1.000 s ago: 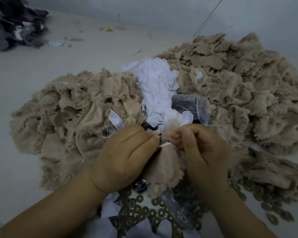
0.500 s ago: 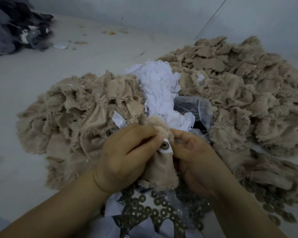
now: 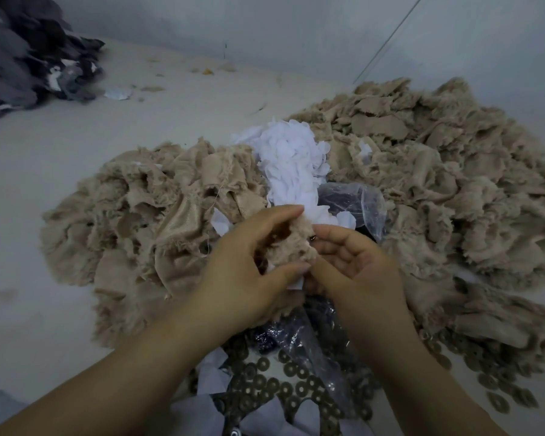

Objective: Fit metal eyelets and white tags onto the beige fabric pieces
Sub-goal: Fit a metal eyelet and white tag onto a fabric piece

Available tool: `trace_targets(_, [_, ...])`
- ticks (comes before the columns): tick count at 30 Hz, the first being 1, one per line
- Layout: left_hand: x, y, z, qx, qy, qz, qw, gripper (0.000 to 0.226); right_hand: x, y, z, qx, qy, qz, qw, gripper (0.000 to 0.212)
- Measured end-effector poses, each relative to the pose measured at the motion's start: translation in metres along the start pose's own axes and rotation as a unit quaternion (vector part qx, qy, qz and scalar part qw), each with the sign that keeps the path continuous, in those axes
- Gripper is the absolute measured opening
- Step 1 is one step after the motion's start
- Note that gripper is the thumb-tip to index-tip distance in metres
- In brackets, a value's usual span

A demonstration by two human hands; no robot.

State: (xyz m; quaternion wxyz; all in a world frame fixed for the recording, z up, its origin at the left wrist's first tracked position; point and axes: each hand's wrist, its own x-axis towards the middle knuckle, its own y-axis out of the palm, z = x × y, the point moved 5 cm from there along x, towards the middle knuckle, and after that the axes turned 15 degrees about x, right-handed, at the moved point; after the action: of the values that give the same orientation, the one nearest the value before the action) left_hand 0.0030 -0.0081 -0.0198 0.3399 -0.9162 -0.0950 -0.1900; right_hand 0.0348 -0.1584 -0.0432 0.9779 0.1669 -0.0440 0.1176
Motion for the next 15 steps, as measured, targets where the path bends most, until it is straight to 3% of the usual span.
trace_targets(4, [0.005,-0.007,0.011,-0.127,-0.103,-0.058,0.985,0.031,0.002,-0.009,0.012,-0.082,-0.078,-0.038,0.993,0.028])
trace_targets(6, [0.008,-0.008,0.014,-0.202,-0.135,-0.044,0.969,0.024,0.005,-0.015,0.011,-0.060,-0.058,-0.063,0.995,0.024])
trace_targets(8, [0.010,-0.007,0.012,-0.224,-0.131,-0.023,0.965,0.022,0.008,-0.014,0.004,-0.023,0.012,-0.051,0.998,0.017])
trace_targets(11, [0.010,-0.002,0.011,-0.220,-0.119,0.000,0.968,0.024,0.007,-0.007,-0.005,0.034,0.085,-0.020,0.996,0.028])
trace_targets(15, [0.009,-0.003,0.009,-0.207,-0.068,0.044,0.975,0.032,0.008,-0.015,0.001,0.026,0.032,-0.078,0.996,0.009])
